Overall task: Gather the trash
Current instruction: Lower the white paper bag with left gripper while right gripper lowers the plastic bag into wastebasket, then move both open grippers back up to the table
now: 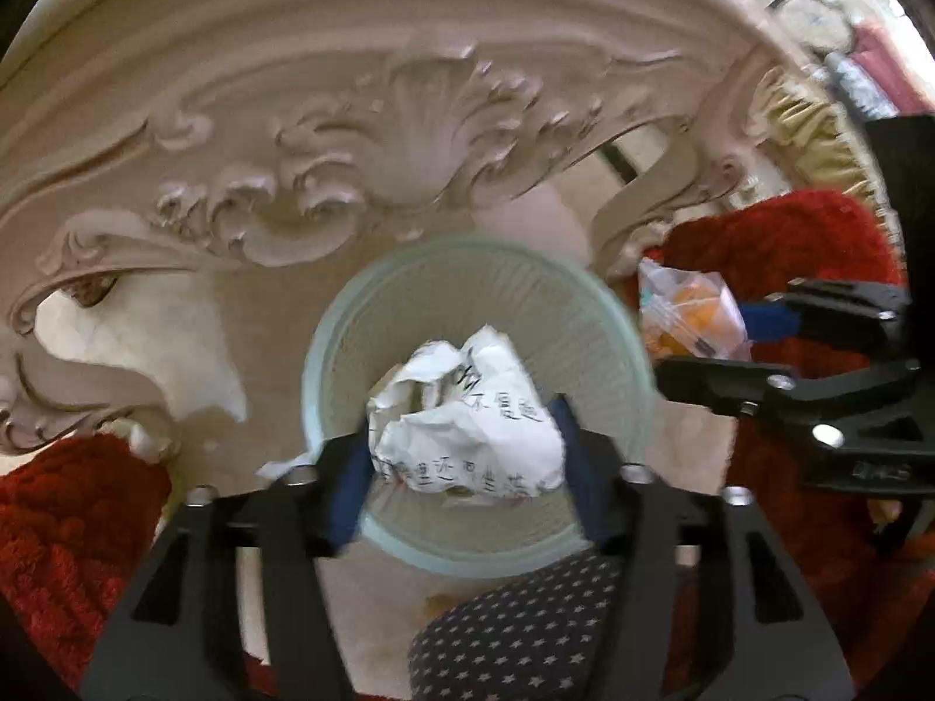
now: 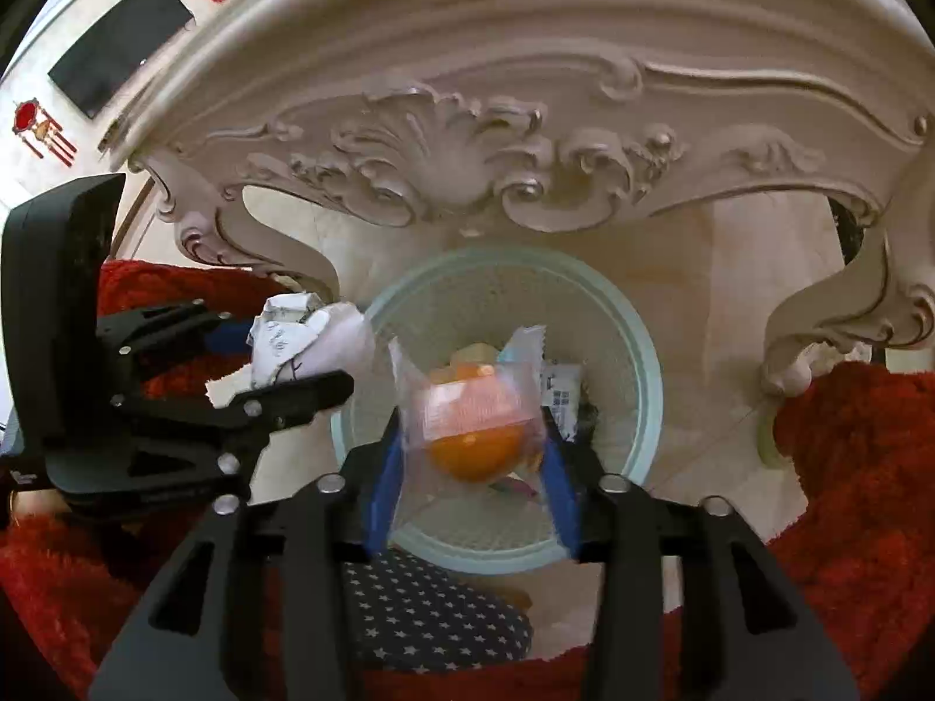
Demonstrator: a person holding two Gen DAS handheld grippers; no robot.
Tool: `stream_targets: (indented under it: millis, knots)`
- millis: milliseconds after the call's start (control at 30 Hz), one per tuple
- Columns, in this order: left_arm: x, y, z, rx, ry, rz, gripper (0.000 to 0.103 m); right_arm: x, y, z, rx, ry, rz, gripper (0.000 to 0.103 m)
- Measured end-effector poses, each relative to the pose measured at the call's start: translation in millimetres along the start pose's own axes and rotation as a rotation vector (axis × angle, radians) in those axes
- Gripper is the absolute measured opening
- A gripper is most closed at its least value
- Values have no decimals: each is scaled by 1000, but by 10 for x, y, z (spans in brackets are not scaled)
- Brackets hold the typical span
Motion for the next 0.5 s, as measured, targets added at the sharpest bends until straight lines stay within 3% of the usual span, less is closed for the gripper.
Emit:
stream_targets:
  millis: [33,67,500]
  knots:
    - [-6,-45,28,14,12,3,71,-33,-34,-9,-10,-12,4,70]
    - [10,-63,55,24,23,4,71,-50,-9,-35,-30,-26,7,70]
    - [234,-103,-163,-29,54,-84,71,-151,-2,-214,-73,-10,72,71]
Point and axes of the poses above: each gripper's, at about its wrist camera, not at the fingertips, and z roughly the way its jaws point, x to its left, y to its top, the point moved 8 cm from there along z, roughly the way its jaws point, and after that the axes turned 6 degrees about z, right-handed, at the moved point
